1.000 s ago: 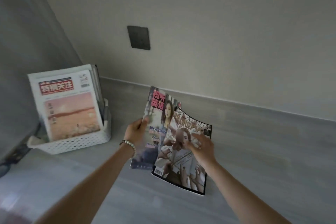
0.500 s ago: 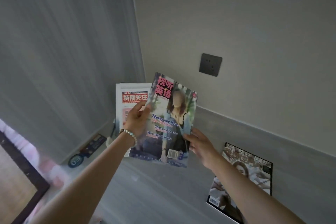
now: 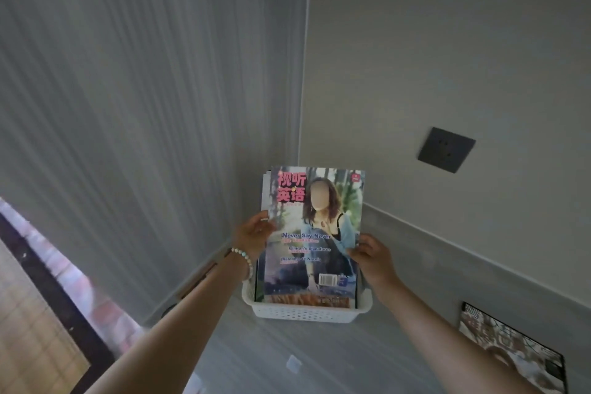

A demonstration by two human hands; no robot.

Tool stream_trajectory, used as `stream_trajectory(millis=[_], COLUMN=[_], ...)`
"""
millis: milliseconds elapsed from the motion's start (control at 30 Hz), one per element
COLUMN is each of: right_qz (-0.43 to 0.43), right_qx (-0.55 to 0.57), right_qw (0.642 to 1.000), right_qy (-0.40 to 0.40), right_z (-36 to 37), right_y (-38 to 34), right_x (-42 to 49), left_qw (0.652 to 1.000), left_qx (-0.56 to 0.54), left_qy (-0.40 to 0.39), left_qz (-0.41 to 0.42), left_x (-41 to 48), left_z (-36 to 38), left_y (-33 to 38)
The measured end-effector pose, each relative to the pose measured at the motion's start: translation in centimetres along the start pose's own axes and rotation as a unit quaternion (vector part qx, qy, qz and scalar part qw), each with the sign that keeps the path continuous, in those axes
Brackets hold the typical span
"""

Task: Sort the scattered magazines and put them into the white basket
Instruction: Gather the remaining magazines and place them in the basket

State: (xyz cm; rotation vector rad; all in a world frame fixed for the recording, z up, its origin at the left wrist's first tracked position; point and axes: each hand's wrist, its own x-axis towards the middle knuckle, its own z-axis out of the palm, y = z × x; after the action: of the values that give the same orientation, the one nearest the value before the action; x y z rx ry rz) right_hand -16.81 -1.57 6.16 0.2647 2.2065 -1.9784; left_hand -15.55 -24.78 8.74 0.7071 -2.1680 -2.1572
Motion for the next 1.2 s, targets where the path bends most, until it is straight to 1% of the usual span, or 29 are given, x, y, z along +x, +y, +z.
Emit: stream_trajectory(millis=[100,167,267,367,433,500,567,600,667,700,767,800,867,900,1000,1067,1133,1200], right_qz=[0.016,0.022,0.029,0.032,0.032,0.030,0.030,0.030,0.031,0.032,0.045,0.060,0.096,0.109,0.135,0.164,0.169,0.177], right_qx=[-0.031,-0.035,-0.031,-0.012,0.003,0.001,-0.002,0.004,0.025,0.029,0.017,0.007,0.012,0.020,0.000,-0.001,0.007,0.011], right_qw=[0.999,0.999,0.999,0.999,0.998,0.998,0.998,0.998,0.998,0.997,0.995,0.994,0.989,0.987,0.979,0.976,0.979,0.978], right_qy=[0.009,0.025,0.028,0.040,0.045,0.049,0.052,0.053,0.058,0.065,0.083,0.093,0.111,0.118,0.150,0.144,0.114,0.113], right_z=[-0.2,-0.6,-1.0,-1.7,-2.5,-3.9,-5.8,-6.9,-9.4,-10.8,-14.1,-15.8,-19.5,-21.3,-26.4,-29.1,-31.1,-32.3], right_y=[1.3,2.0,2.5,2.9,3.1,3.3,3.5,3.7,4.0,4.3,5.2,5.7,6.9,7.5,9.5,10.7,11.9,13.0], right_x=[0.0,-0.1,0.1,0.2,-0.1,-0.6,-1.4,-1.9,-3.0,-3.5,-4.6,-5.2,-6.5,-7.3,-9.6,-11.3,-12.8,-14.1], left_qw=[1.000,1.000,0.998,0.994,0.989,0.988,0.990,0.991,0.995,0.994,0.994,0.996,0.993,0.989,0.968,0.958,0.957,0.950], left_qx=[0.011,0.002,-0.048,-0.003,-0.004,-0.032,-0.081,-0.061,-0.021,0.031,0.061,0.040,-0.040,-0.043,0.007,0.073,0.143,0.181], left_qy=[-0.010,-0.007,0.047,0.100,0.130,0.131,0.093,0.086,0.044,0.030,-0.021,-0.055,-0.112,-0.136,-0.211,-0.226,-0.202,-0.208], left_qz=[-0.020,-0.016,-0.013,0.038,0.068,0.073,0.073,0.081,0.089,0.097,0.084,0.064,-0.015,-0.050,-0.135,-0.160,-0.151,-0.144], left_x=[0.0,0.0,0.2,-0.4,-0.9,-1.8,-3.1,-3.8,-5.7,-6.4,-8.2,-9.1,-10.6,-11.3,-13.4,-14.7,-15.4,-16.4], left_z=[0.0,0.2,0.4,1.0,1.7,2.8,4.0,4.9,7.0,8.5,11.7,13.3,16.6,18.2,22.7,25.3,27.6,29.3], left_y=[-1.5,-2.0,-1.7,-1.7,-1.6,-1.3,-1.0,-1.2,-1.5,-1.9,-2.7,-3.2,-4.2,-4.6,-7.3,-9.3,-11.6,-13.5])
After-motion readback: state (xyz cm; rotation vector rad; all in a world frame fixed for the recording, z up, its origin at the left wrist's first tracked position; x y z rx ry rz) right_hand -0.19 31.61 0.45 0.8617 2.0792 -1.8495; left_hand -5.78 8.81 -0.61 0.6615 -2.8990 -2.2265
